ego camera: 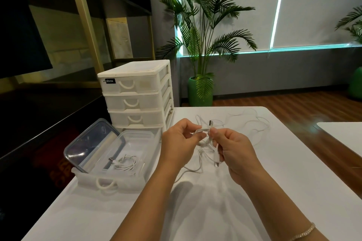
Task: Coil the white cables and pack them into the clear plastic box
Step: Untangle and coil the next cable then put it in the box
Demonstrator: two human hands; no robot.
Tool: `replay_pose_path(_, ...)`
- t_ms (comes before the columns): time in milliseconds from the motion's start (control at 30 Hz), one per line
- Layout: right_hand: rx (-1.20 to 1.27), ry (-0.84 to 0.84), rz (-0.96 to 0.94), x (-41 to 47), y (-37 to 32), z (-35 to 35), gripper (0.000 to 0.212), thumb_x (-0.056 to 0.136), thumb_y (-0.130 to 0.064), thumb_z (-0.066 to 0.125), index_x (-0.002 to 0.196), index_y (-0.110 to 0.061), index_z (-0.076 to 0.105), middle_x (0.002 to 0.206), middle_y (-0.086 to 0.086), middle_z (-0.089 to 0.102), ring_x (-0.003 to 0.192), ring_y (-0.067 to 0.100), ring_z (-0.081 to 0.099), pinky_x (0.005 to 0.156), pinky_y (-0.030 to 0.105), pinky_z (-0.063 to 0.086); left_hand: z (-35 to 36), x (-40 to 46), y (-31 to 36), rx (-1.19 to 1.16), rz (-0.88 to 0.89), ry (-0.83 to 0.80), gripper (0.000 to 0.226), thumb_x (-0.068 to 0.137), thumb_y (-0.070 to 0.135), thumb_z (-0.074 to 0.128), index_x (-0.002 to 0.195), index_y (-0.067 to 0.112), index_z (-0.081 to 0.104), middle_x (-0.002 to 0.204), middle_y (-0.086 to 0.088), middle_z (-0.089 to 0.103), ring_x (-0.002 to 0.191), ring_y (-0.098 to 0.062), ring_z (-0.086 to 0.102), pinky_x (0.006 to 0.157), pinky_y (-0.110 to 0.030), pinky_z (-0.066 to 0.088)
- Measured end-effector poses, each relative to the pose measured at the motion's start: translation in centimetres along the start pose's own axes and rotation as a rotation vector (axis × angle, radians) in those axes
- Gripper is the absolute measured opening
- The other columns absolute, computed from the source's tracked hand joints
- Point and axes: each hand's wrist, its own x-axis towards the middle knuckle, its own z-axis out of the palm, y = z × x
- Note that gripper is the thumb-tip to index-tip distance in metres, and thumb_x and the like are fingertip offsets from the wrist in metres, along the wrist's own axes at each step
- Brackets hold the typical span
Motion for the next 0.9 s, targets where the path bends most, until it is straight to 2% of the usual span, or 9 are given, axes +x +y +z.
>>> replay_pose_path(67,-0.07,0.002,-0.007,0.0,0.1,0.1,0.028,0.09,-0.027,0.056,0.076,-0.005,0.067,0.055,-0.003,0.05,0.053,0.01,0.042,0.053,0.026,0.038,0.0,0.1,-0.2,0.081,0.056,0.054,0.005,0.081,0.02,0.071,0.083,0.018,0.067,0.078,0.004,0.065,0.068,-0.006,0.059,0.059,-0.007,0.046)
replay_pose_path(133,-0.116,-0.008,0.0,-0.1,0.1,0.1,0.026,0.093,-0.026,0.052,0.079,-0.013,0.069,0.057,-0.004,0.047,0.056,0.011,0.04,0.054,0.025,0.037,0.1,0.1,-0.3,0.166,0.153,0.126,0.005,0.083,0.015,0.068,0.087,0.014,0.07,0.078,0.004,0.06,0.065,-0.004,0.052,0.055,-0.003,0.04)
replay_pose_path(200,-0.151,-0.023,-0.016,-0.2,0.1,0.2,0.025,0.094,-0.025,0.05,0.079,-0.018,0.068,0.055,-0.009,0.048,0.057,0.008,0.04,0.056,0.024,0.036,0.1,0.0,-0.4,0.225,0.259,0.184,0.006,0.083,0.007,0.067,0.086,0.009,0.072,0.074,0.006,0.055,0.069,-0.008,0.051,0.06,-0.005,0.038)
replay_pose_path(300,-0.284,-0.011,-0.094,-0.2,0.4,0.1,0.022,0.092,-0.028,0.052,0.076,-0.018,0.063,0.067,-0.007,0.058,0.063,0.008,0.048,0.063,0.025,0.042,0.0,0.1,-1.0,0.34,0.411,0.213,0.01,0.08,-0.002,0.066,0.076,0.005,0.071,0.07,-0.001,0.065,0.075,-0.013,0.049,0.061,-0.01,0.035)
replay_pose_path(433,-0.408,0.076,-0.219,0.1,0.3,-0.4,0.02,0.085,-0.035,0.061,0.07,-0.022,0.06,0.067,-0.005,0.06,0.066,0.011,0.054,0.067,0.03,0.049,0.1,0.3,-1.5,0.406,0.513,0.158,0.018,0.076,-0.01,0.064,0.068,0.007,0.066,0.069,-0.005,0.066,0.072,-0.013,0.048,0.059,-0.008,0.032)
replay_pose_path(567,-0.326,0.115,-0.269,-0.1,0.0,-0.7,0.016,0.076,-0.033,0.071,0.067,-0.022,0.065,0.065,-0.004,0.063,0.067,0.015,0.059,0.066,0.03,0.051,0.1,0.3,-1.5,0.337,0.526,0.033,0.018,0.072,-0.009,0.067,0.064,0.005,0.058,0.069,-0.008,0.062,0.065,-0.022,0.056,0.053,-0.019,0.044)
replay_pose_path(700,-0.156,0.119,-0.215,-0.1,-0.5,-1.0,0.016,0.069,-0.028,0.078,0.067,-0.016,0.068,0.068,-0.001,0.067,0.072,0.015,0.062,0.066,0.027,0.049,-0.1,0.1,-1.1,0.223,0.53,0.04,0.021,0.065,-0.003,0.077,0.064,0.006,0.058,0.065,0.006,0.054,0.056,-0.005,0.05,0.052,-0.004,0.038)
replay_pose_path(800,-0.058,0.11,-0.148,-0.1,-0.8,-1.0,0.015,0.07,-0.027,0.075,0.071,-0.014,0.068,0.074,0.001,0.068,0.075,0.013,0.062,0.064,0.023,0.044,-0.1,-0.6,-0.1,0.14,0.503,0.035,0.021,0.067,-0.001,0.077,0.08,0.009,0.065,0.072,0.022,0.046,0.069,0.009,0.053,0.053,0.001,0.036)
replay_pose_path(900,-0.046,0.098,-0.118,-0.1,-0.8,-1.1,0.012,0.076,-0.025,0.071,0.073,-0.013,0.067,0.072,0.002,0.066,0.068,0.012,0.059,0.061,0.023,0.041,0.1,-0.8,0.3,0.086,0.536,0.019,0.029,0.068,-0.001,0.074,0.094,0.012,0.072,0.08,0.025,0.045,0.071,0.005,0.054,0.055,0.002,0.037)
